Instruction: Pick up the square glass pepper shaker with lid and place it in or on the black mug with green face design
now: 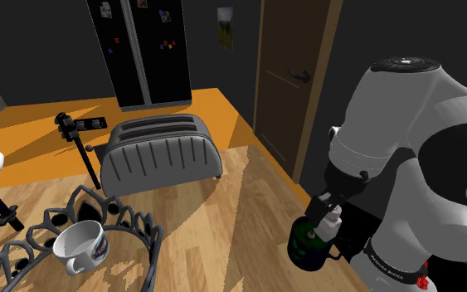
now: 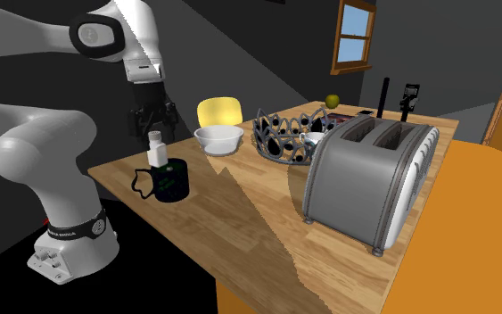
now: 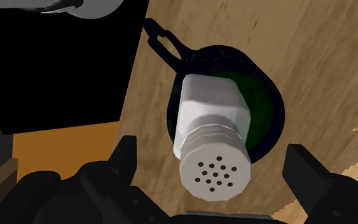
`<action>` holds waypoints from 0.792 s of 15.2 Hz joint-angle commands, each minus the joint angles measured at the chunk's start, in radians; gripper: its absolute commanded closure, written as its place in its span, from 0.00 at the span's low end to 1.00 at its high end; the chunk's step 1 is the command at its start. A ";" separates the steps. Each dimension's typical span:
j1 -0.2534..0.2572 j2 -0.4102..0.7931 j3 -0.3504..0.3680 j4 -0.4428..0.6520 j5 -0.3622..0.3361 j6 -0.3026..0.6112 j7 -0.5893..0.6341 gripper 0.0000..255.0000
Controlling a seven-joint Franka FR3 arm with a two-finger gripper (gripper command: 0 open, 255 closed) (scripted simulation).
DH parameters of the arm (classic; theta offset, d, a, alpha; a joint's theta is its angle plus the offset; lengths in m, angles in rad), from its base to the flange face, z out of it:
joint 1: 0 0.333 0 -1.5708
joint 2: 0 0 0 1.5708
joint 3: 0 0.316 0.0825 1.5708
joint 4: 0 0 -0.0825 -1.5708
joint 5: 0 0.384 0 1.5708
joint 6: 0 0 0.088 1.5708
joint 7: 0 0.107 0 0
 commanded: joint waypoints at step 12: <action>-0.028 0.023 -0.043 0.134 -0.044 -0.107 0.000 0.00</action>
